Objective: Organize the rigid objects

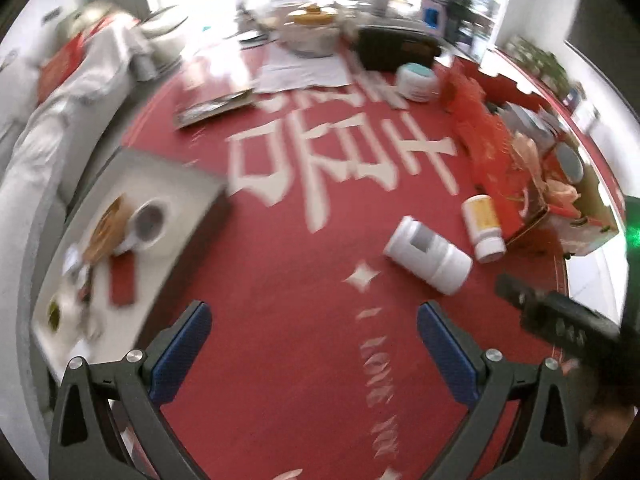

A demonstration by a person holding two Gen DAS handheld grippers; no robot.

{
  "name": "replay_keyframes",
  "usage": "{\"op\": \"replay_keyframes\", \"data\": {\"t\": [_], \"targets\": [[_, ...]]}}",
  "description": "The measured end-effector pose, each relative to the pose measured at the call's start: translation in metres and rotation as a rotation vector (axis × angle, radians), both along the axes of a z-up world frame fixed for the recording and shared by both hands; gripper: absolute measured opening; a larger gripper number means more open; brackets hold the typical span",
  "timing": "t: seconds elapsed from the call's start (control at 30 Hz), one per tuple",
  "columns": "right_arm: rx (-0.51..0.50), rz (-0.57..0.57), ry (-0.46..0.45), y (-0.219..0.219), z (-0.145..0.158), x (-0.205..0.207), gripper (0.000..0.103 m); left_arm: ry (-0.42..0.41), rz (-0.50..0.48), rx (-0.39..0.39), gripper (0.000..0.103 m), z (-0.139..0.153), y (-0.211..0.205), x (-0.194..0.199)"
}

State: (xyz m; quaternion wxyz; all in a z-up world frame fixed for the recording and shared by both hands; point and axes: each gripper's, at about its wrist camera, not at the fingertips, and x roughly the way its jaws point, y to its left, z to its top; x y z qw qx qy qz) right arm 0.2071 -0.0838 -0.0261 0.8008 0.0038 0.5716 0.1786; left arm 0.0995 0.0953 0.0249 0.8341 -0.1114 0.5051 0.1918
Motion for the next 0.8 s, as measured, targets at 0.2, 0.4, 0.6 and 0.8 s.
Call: {"op": "replay_keyframes", "data": {"t": [0.2, 0.4, 0.6, 0.8], "targets": [[0.016, -0.043, 0.038, -0.04, 0.004, -0.006, 0.103, -0.133, -0.257, 0.155, 0.103, 0.001, -0.033, 0.047], [0.019, -0.067, 0.086, -0.057, 0.002, -0.015, 0.103, -0.128, -0.456, 0.071, 0.102, -0.029, -0.039, 0.104], [0.016, -0.084, 0.103, -0.071, 0.004, -0.019, 0.103, -0.095, -0.509, 0.008, 0.103, -0.049, -0.042, 0.132], [0.031, -0.066, 0.071, -0.055, 0.008, -0.012, 0.103, -0.081, -0.481, -0.104, 0.072, -0.061, -0.026, 0.133]]}}
